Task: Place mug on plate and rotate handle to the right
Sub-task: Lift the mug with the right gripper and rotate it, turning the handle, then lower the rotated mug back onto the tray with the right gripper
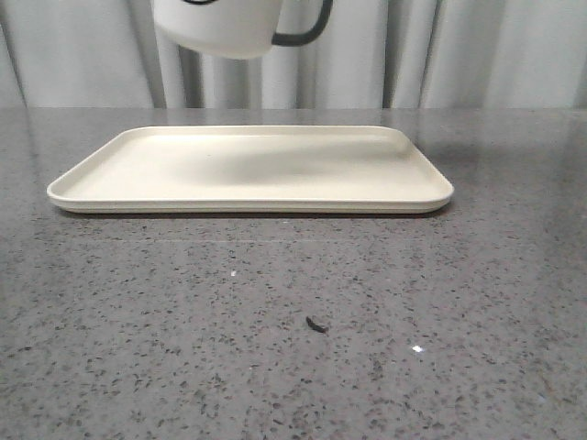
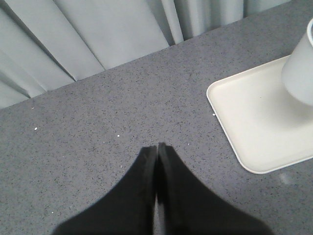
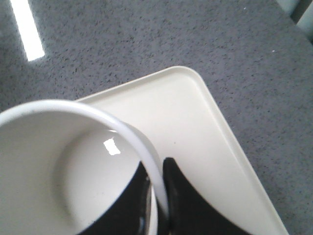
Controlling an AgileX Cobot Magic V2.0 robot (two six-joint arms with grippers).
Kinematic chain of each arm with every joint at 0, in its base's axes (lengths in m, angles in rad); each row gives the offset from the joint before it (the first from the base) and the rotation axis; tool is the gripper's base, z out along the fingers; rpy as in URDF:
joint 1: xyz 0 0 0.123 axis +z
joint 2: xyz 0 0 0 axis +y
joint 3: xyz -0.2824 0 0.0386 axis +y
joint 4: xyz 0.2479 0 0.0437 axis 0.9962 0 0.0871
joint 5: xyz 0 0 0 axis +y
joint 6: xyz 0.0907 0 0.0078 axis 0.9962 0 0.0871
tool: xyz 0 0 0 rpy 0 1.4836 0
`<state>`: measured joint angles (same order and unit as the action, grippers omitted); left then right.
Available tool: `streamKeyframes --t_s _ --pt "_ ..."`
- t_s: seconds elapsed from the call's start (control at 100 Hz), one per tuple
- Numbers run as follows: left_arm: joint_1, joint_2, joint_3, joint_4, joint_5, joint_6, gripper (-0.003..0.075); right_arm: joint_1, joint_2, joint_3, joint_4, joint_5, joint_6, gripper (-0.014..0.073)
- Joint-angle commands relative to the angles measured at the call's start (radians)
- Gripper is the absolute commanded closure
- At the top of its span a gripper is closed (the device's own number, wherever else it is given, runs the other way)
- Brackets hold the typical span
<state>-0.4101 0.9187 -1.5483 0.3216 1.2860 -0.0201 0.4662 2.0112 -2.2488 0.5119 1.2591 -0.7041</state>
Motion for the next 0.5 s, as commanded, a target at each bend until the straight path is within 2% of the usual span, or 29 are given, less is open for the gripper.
streamKeyframes --t_s 0.0,0.23,0.49 --pt "-0.006 -0.004 -0.018 0.017 -0.023 -0.01 0.0739 -0.003 -0.059 0.014 0.003 0.081 -0.037 0.0657" --pt "-0.006 -0.004 -0.018 0.015 -0.023 -0.01 0.0739 -0.003 -0.059 0.101 -0.066 0.081 -0.062 0.0657" --pt "-0.006 -0.004 -0.018 0.015 -0.023 -0.01 0.0739 -0.003 -0.047 0.13 -0.071 0.08 -0.091 0.0657"
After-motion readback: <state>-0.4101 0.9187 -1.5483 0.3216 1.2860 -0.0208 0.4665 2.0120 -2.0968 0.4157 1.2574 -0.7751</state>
